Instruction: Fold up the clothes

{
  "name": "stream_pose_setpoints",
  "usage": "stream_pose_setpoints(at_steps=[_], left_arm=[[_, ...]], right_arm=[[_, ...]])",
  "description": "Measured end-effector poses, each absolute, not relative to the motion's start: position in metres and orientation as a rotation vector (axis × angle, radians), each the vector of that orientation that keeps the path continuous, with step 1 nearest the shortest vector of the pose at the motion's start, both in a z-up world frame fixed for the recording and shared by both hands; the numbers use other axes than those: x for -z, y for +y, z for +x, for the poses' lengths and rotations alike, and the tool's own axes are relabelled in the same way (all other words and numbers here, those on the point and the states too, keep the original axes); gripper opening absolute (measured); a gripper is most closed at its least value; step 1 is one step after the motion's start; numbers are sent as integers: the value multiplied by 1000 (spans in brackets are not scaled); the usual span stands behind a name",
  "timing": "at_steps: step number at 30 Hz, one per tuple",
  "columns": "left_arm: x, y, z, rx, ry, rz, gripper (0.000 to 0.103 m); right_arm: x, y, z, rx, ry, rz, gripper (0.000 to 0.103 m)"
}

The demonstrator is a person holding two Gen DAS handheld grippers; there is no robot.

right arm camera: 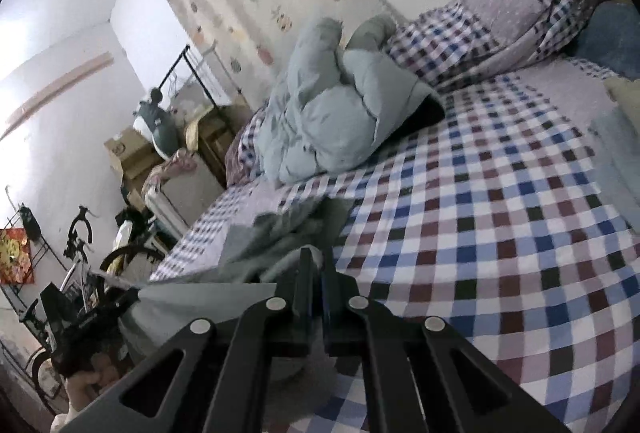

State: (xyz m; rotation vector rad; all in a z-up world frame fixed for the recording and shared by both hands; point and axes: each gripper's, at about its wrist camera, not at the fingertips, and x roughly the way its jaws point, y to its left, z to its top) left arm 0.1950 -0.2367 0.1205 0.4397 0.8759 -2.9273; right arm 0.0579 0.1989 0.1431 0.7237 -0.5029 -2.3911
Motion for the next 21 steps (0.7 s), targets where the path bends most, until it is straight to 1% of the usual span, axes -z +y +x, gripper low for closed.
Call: stream_pose_setpoints(at_steps=[4,7,12,17,21], left_arm=[[-140,-229,209,3007,852,292,5],[-148,-229,211,3034,874,248,5],[-151,-219,202,3059,882,250,5],[-156,-201,192,3131,863,243,5],[-148,-187,173,3123,813,343,6]], right_arm=[[-166,205,74,2416,-508,645,1],[-193,213,93,2411,-499,546,1],[-223,227,119,2401,-490,448,1],[-237,243,140,2425,-484,400,1],[-240,260,145,2454,-485,388,1]])
